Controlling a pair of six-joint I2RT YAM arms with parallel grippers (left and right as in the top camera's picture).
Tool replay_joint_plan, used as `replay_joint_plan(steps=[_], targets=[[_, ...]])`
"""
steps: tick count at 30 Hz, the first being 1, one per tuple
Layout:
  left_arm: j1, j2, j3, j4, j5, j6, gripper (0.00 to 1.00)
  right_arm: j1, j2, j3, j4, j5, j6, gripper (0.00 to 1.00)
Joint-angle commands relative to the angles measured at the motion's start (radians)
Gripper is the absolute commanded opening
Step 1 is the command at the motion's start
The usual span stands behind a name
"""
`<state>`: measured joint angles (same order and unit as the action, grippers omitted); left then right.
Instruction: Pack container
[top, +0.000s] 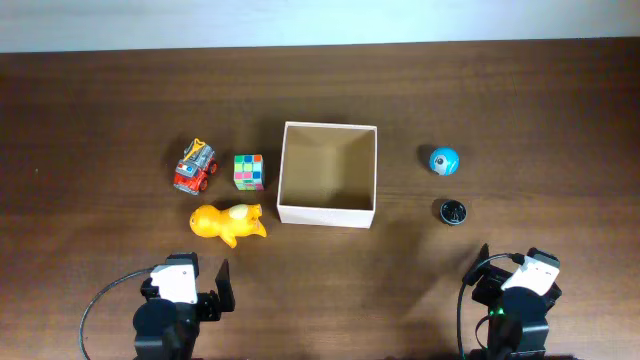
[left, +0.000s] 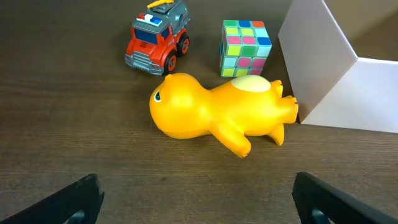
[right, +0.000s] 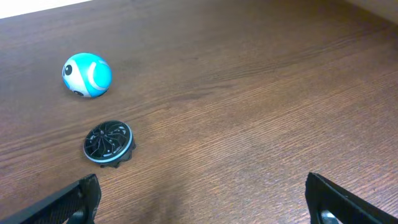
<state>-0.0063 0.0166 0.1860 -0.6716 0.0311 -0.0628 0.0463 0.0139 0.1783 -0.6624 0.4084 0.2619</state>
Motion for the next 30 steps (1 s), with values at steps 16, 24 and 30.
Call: replay_joint_plan(steps=[16,24,30], targets=[[-0.004,-0.011,-0.010,-0.002,0.015,0.019,0.99,-0.008,-0.010,-0.009,0.002,0.002,0.008,0.99],[-0.004,-0.011,-0.009,0.106,0.059,-0.049,0.99,-0.008,-0.010,-0.006,0.033,-0.050,0.008,0.99],[-0.004,0.045,0.035,0.164,0.059,-0.057,0.99,-0.008,0.018,0.086,0.048,-0.172,0.005,0.99]])
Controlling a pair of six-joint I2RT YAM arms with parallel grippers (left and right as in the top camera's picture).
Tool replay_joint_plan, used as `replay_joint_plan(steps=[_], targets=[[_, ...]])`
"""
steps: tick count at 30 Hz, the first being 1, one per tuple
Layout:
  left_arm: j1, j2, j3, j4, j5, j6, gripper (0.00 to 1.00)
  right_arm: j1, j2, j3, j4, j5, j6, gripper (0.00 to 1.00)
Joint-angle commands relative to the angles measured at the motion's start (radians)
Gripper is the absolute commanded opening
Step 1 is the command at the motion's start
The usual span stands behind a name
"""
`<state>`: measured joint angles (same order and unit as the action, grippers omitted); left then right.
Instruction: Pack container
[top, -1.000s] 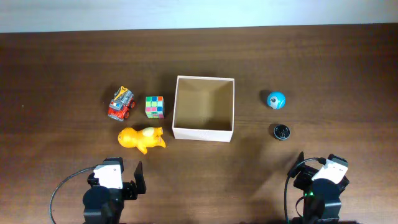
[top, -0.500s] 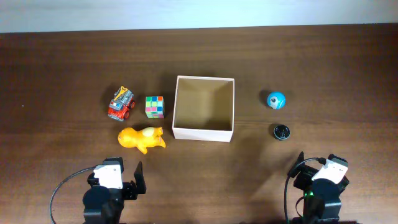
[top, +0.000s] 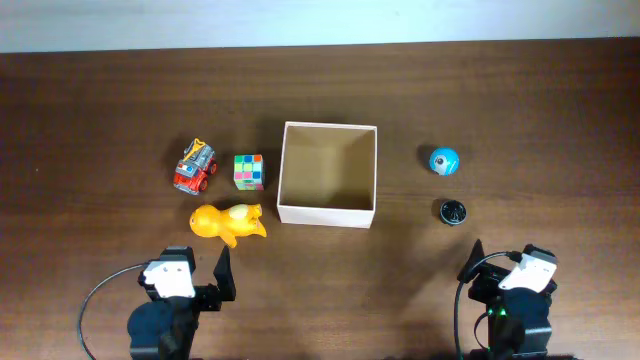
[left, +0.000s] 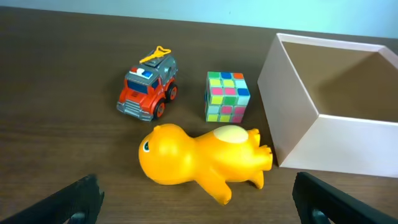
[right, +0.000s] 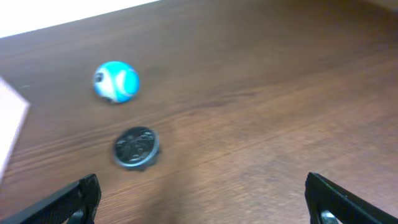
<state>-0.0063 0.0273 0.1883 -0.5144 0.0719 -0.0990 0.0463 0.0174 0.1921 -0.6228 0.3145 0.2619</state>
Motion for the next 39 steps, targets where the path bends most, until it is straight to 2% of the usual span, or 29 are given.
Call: replay_joint_plan(steps=[1,6,12,19,24,28,33,37,39], targets=[[-0.004,0.056,0.048,0.006,0.018,-0.021,0.99,-0.008,0.031,0.098,0.006,-0.092,0.005,0.99],[-0.004,0.259,0.178,0.006,0.011,-0.021,0.99,-0.008,0.206,0.273,-0.045,-0.132,0.005,0.99],[-0.004,0.626,0.458,-0.015,0.011,-0.023,0.99,-0.008,0.583,0.578,-0.130,-0.185,0.005,0.99],[-0.004,1.072,0.932,-0.272,0.019,-0.019,0.99,-0.008,1.074,1.068,-0.440,-0.219,0.005,0.99],[-0.004,1.269,1.131,-0.253,0.044,-0.019,0.99,-0.008,1.375,1.363,-0.627,-0.314,0.005,0.99],[-0.004,1.379,1.173,-0.189,0.043,0.021,0.99,-0.009,1.527,1.452,-0.640,-0.323,0.005,0.99],[-0.004,1.569,1.192,-0.221,-0.051,0.041,0.99,-0.009,1.618,1.454,-0.619,-0.330,0.009,0.99],[-0.003,1.677,1.200,-0.220,-0.074,0.211,0.99,-0.009,1.625,1.454,-0.619,-0.329,0.008,0.99],[-0.002,1.720,1.200,-0.222,-0.111,0.233,0.99,-0.009,1.625,1.454,-0.620,-0.329,0.008,0.99]])
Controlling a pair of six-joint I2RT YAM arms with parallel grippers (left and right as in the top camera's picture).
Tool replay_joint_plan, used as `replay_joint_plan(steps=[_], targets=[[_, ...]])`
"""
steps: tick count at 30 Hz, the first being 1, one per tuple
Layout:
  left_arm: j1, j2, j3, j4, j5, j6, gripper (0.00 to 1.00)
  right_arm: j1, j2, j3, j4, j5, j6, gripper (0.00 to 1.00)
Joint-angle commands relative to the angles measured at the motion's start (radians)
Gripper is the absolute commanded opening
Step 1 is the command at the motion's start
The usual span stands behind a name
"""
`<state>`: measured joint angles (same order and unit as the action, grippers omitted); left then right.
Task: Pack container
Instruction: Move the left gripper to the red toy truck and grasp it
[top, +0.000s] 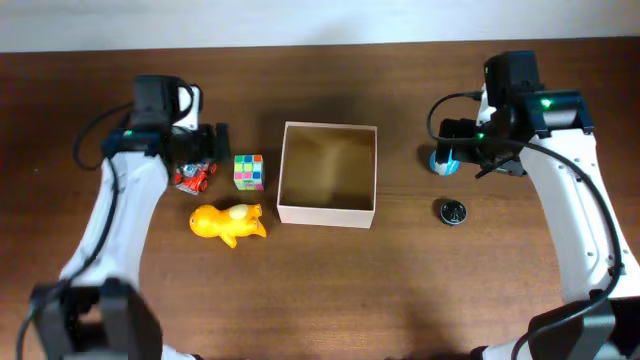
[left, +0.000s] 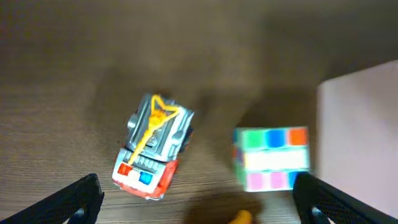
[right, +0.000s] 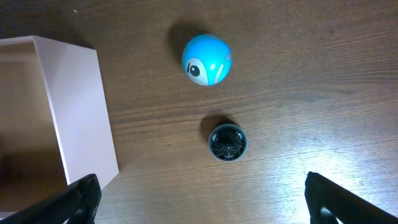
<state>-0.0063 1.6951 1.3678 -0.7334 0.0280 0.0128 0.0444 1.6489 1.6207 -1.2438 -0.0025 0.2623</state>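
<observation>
An open white cardboard box stands mid-table with nothing in it. To its left lie a red and grey toy truck, a colourful puzzle cube and a yellow duck. On its right are a blue ball and a black ridged disc. My left gripper hangs open above the truck and holds nothing. My right gripper hangs open over the ball and the disc, also holding nothing. In the overhead view the arms partly hide the truck and the ball.
The dark wooden table runs to a pale wall at the far edge. The box's wall rises just right of the cube, and the box's right wall stands left of the ball and disc.
Both arms have left the table's front edge and now reach out over the toys, the left above the truck, the right above the ball. All the toys and the box lie where they were.
Both grippers were open and low at the front edge, the left facing the duck, the right facing the disc and ball. A second later they sat slightly further back. Now both look down on the toys from above, still open and holding nothing.
</observation>
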Motion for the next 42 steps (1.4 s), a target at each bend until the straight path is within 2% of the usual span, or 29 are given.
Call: replay_joint_plan(steps=[1,7,13,18,24,25,28,32,37,42], targets=[[0.001,0.069,0.021,-0.006,-0.079,0.121,0.99,-0.007,-0.006,0.025,0.001,-0.012,0.008,0.99],[0.040,0.136,0.021,-0.030,-0.072,0.186,1.00,-0.006,-0.006,0.025,-0.002,-0.012,0.008,0.99],[0.076,0.166,0.021,-0.016,-0.069,0.343,0.96,-0.006,-0.006,0.025,-0.002,-0.012,0.008,0.99],[0.101,0.251,0.021,-0.008,0.018,0.379,0.96,-0.006,-0.006,0.025,-0.011,-0.012,0.008,0.98],[0.100,0.310,0.021,0.007,0.040,0.380,0.91,-0.006,-0.006,0.025,-0.026,-0.013,0.008,0.99],[0.100,0.314,0.021,0.009,0.040,0.380,0.89,-0.006,-0.006,0.025,-0.028,-0.013,0.008,0.99],[0.100,0.317,0.021,0.019,0.040,0.380,0.75,-0.006,-0.006,0.025,-0.036,-0.013,0.008,0.99],[0.101,0.317,0.021,0.047,0.039,0.379,0.49,-0.006,-0.006,0.025,-0.051,-0.013,0.008,0.99],[0.100,0.314,0.025,0.055,0.040,0.377,0.40,-0.006,-0.006,0.025,-0.064,-0.013,0.008,0.98],[0.097,0.286,0.120,-0.038,0.040,0.314,0.39,-0.006,-0.006,0.025,-0.076,-0.013,0.008,0.99]])
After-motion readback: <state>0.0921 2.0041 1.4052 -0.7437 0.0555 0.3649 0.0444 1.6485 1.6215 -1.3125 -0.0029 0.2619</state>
